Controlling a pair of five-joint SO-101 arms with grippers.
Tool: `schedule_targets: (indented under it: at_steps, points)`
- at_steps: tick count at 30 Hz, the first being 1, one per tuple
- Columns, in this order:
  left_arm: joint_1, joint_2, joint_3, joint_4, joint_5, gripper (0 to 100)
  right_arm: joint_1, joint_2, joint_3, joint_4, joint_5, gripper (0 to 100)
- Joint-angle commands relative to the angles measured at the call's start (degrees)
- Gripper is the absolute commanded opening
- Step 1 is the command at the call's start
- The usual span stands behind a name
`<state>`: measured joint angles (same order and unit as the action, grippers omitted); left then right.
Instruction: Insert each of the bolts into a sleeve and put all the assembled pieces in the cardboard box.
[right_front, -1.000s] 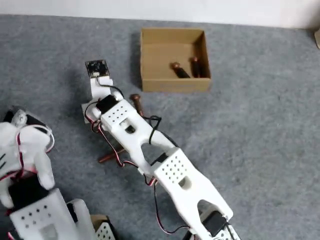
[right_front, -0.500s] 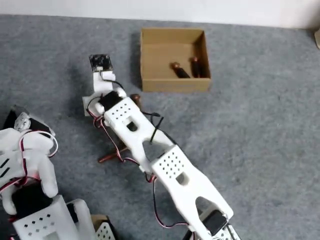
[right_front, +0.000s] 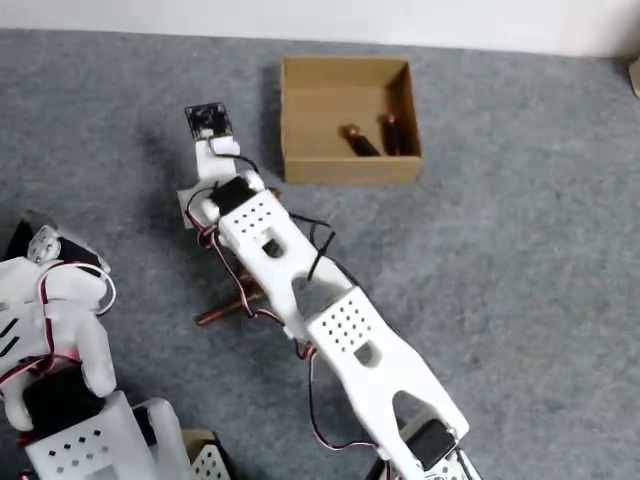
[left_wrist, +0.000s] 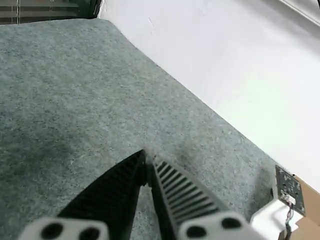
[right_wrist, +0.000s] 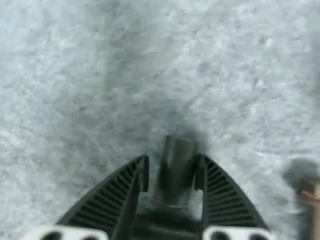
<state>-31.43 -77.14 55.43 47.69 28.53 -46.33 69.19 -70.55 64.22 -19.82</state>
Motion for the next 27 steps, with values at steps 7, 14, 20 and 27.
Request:
schedule_targets:
  at_steps: [7, 14, 20, 27]
  points:
    - [0.8, -0.1, -0.6, -0.9, -0.1, 2, -5.5, -0.1, -1.6, 4.4, 0.9, 12.4]
    - [0.8, -0.1, -0.6, -0.9, -0.1, 2, -4.7, 0.0, -1.5, 4.1, 0.9, 1.2]
    - [0.8, -0.1, -0.6, -0.9, -0.1, 2, -4.8, 0.0, -1.7, 4.1, 0.9, 0.5]
    - [1.0, -0.1, -0.5, -1.0, -0.1, 2, -5.0, -1.2, -3.7, 8.6, 1.0, 0.5]
